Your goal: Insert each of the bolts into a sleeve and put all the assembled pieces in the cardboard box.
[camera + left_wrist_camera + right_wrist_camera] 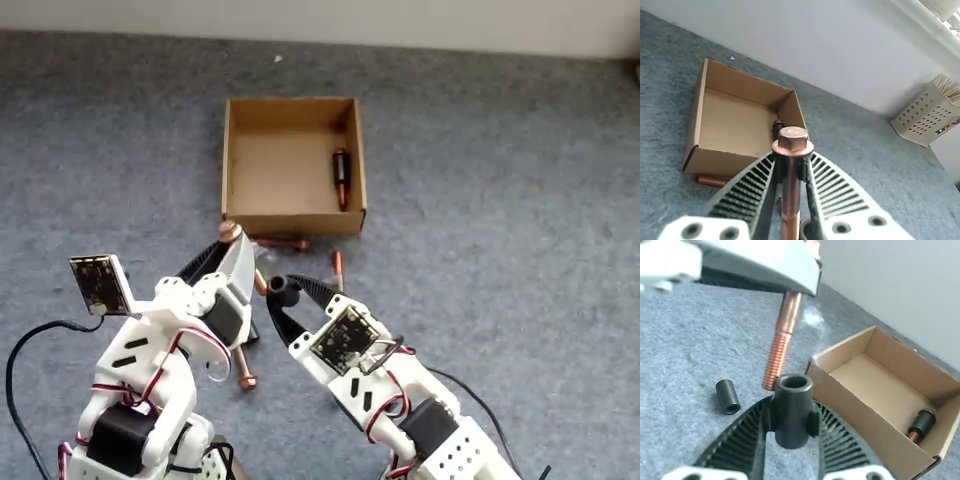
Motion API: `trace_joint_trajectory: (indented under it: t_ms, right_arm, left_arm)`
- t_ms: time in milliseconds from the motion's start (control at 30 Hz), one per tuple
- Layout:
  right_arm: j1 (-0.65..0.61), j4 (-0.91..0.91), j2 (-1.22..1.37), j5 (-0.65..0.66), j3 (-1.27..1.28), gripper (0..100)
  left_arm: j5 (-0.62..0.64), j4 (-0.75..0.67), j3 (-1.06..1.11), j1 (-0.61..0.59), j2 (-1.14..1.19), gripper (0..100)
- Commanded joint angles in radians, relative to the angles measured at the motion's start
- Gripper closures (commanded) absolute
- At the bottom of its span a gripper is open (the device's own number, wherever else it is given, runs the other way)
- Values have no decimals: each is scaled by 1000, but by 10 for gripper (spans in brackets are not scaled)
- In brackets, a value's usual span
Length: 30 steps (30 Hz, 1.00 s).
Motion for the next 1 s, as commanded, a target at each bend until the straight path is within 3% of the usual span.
trace_joint_trajectory:
  t_ms: [0,500,833,967]
  right_arm:
    - [-16,7,-12,9,45,993]
    - [-8,5,-12,11,97,993]
    - [-8,5,-13,11,91,993]
    - [-10,5,-13,11,91,993]
  left_arm:
    - [9,-49,-12,33,-8,994]
    - [9,-46,-102,39,-8,994]
    - [-3,-52,-18,31,-8,994]
    - [-43,-140,50,31,-8,994]
